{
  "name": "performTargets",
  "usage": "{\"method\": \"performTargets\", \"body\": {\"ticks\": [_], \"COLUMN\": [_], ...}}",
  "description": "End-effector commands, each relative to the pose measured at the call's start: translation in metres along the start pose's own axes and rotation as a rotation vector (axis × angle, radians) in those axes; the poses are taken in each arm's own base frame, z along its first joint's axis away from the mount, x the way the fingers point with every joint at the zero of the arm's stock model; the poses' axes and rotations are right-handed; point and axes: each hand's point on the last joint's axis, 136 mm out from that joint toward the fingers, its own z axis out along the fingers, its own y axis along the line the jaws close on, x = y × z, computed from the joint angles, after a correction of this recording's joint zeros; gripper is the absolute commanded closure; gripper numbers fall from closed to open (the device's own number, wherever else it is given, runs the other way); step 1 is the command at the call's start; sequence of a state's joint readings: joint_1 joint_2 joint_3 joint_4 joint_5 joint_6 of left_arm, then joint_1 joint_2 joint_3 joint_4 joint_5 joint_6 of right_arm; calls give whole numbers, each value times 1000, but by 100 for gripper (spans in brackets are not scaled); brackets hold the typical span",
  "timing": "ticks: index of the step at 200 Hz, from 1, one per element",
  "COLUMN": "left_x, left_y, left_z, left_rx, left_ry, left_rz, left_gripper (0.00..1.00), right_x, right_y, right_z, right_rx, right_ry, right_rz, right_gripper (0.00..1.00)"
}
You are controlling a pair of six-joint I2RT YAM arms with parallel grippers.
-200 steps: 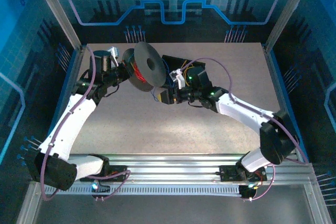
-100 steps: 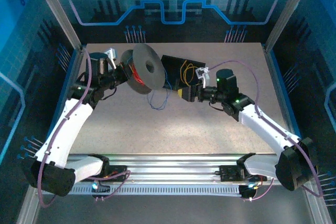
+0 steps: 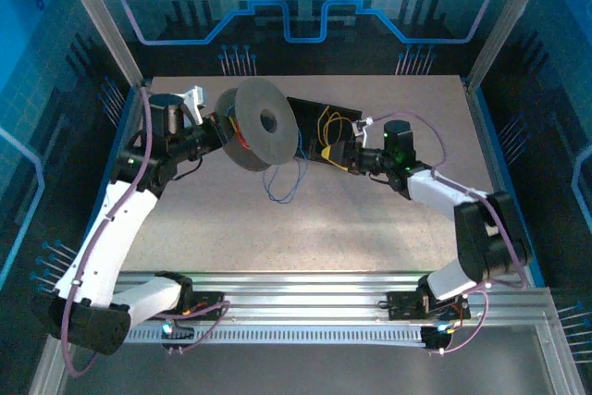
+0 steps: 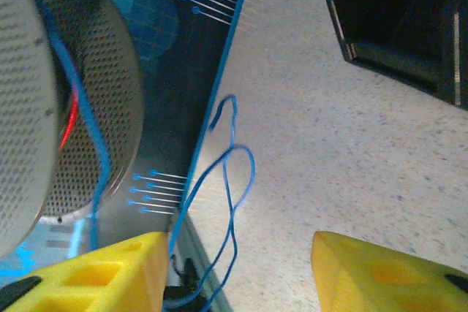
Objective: Wrap the cables
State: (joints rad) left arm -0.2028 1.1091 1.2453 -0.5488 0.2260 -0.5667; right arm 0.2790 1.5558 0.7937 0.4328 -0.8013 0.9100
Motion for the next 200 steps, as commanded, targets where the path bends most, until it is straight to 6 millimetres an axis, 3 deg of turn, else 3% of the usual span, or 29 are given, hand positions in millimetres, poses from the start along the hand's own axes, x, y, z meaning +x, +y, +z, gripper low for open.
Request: {"method": "performTargets", "body": {"ticks": [1,48,99,200], "left_x": [-23,-22,-21,-19], "left_y": [-44,-48,-47,-44], "left_z": [-29,-30,-27,-21], "left_rx": [148,159,157,154], "left_ry": [-81,-76,-75,-70], "left_rz": [64,69,68,60], "left_gripper": [100,100,100,100], "right_x": [-8,-6,8,26], "right_y": [20,20,17,31], "right_z": [5,26,44,51], "right_rx": [-166,-313,-338,-337], "right_ry": [2,30,70,100], "right_rz": [21,105,135,121], "right_gripper": [48,50,51,51]}}
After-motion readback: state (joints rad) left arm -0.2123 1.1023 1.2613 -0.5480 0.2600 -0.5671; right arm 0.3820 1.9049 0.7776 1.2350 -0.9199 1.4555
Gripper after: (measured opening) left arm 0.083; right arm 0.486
